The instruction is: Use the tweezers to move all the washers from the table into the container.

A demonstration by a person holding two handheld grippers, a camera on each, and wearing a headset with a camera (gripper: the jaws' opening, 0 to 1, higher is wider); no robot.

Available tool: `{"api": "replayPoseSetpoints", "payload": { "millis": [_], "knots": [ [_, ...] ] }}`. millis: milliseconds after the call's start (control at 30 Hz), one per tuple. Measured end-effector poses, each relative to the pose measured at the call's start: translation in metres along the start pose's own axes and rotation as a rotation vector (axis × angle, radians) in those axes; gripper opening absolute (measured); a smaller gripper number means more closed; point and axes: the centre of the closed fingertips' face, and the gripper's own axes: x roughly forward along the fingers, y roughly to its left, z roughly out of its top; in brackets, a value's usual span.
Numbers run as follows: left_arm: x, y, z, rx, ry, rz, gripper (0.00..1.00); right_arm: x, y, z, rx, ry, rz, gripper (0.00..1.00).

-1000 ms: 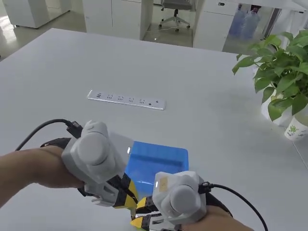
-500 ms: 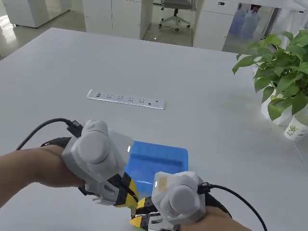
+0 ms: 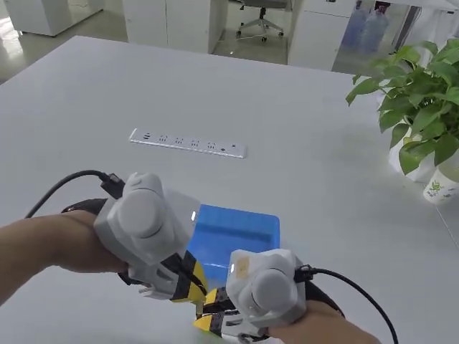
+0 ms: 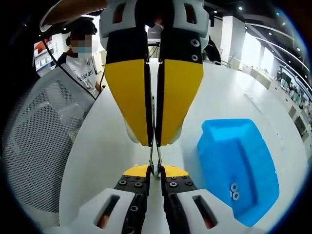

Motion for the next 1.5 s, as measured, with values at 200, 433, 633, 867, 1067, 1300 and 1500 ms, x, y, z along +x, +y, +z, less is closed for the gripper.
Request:
{"api": "replayPoseSetpoints", "payload": {
  "millis": [200,433,633,867,1067,1300,1500],
  "knots": [
    [-0.004,0.0,0.005,0.009,0.0,0.008,0.05,-0.005,-0.001,0.004,-0.005,-0.005,-0.01,0.11],
    [-0.013,0.0,0.012,0.002,-0.007,0.016,0.05,-0.014,-0.002,0.011,-0.024,-0.006,-0.013,0.11],
    [-0.022,0.0,0.019,-0.003,-0.011,0.022,0.05,-0.023,-0.002,0.019,-0.029,-0.014,-0.019,0.11],
    [-0.032,0.0,0.029,-0.003,-0.001,0.022,0.05,-0.033,-0.002,0.028,-0.026,-0.026,-0.028,0.11],
    [-0.042,0.002,0.039,0.009,0.014,0.022,0.05,-0.045,-0.005,0.037,-0.021,-0.033,-0.036,0.11],
    [-0.052,0.01,0.053,0.026,0.013,0.032,0.05,-0.06,-0.016,0.046,-0.026,-0.031,-0.057,0.11],
    [-0.059,0.021,0.063,0.041,0.012,0.039,0.05,-0.07,-0.027,0.052,-0.025,-0.04,-0.076,0.11]
  ]
}}
